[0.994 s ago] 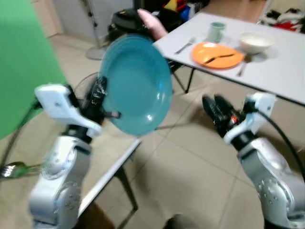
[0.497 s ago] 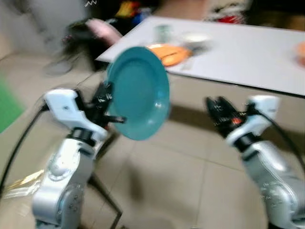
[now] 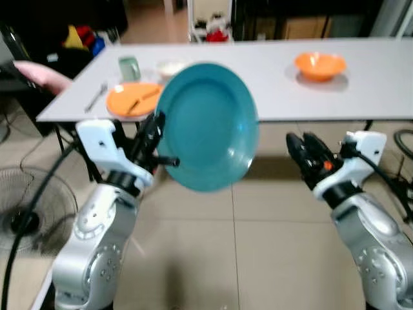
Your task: Setting the table
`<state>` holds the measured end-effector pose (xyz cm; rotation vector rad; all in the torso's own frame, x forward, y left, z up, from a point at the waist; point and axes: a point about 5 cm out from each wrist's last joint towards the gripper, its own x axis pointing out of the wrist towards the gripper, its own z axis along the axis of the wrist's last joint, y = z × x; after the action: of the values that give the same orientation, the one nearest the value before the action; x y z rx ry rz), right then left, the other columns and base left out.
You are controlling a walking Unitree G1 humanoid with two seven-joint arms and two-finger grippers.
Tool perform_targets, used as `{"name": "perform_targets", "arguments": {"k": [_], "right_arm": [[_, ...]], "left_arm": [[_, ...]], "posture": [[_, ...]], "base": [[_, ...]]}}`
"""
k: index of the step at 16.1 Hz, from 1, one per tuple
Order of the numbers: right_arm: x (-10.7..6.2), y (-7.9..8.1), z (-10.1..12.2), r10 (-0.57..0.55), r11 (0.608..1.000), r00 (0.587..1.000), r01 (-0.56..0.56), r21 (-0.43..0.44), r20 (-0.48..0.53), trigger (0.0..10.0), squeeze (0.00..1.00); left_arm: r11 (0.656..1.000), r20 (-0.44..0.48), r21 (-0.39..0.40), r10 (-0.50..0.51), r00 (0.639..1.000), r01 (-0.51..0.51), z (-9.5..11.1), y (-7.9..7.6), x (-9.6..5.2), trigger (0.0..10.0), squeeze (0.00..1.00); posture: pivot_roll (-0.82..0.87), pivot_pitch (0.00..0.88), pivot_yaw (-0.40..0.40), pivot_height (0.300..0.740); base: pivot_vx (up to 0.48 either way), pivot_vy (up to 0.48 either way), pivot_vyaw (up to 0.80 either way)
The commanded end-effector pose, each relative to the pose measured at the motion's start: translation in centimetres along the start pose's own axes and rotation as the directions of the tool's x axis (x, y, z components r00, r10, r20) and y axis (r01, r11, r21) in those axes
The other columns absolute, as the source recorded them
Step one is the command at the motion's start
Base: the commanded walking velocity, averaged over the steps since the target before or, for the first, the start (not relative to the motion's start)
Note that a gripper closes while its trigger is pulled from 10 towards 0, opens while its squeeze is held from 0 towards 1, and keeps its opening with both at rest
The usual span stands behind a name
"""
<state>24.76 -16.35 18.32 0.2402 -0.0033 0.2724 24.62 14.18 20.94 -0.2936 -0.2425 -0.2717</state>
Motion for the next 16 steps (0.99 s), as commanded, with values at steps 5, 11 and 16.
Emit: {"name": "perform_targets", "arguments": {"k": [5, 11, 16], "right_arm": [[0.3, 0.68, 0.16, 0.027, 1.0, 1.0, -0.027, 0.003, 0.007, 10.0, 0.0], [0.43, 0.83, 0.13, 0.04, 0.999, 0.999, -0.04, 0.0, 0.0, 10.0, 0.0], [0.5, 0.69, 0.12, 0.036, 0.999, 0.999, -0.036, 0.004, -0.005, 10.0, 0.0]], "left_arm": [[0.999, 0.013, 0.015, 0.035, 0.999, -0.035, 0.1, 0.67, 0.27, 10.0, 0.0], [0.999, 0.014, 0.0, 0.034, 0.999, -0.034, -0.06, 0.61, 0.53, 10.0, 0.0], [0.999, 0.007, -0.019, 0.042, 0.999, -0.042, -0.31, 0.79, 0.6, 10.0, 0.0]], "posture": [[-0.12, 0.0, 0.061, 0.74], [-0.12, 0.0, 0.065, 0.74], [-0.13, 0.0, 0.071, 0.74]], "base": [[0.458, 0.0, 0.0], [0.46, 0.0, 0.0], [0.462, 0.0, -0.4]]}}
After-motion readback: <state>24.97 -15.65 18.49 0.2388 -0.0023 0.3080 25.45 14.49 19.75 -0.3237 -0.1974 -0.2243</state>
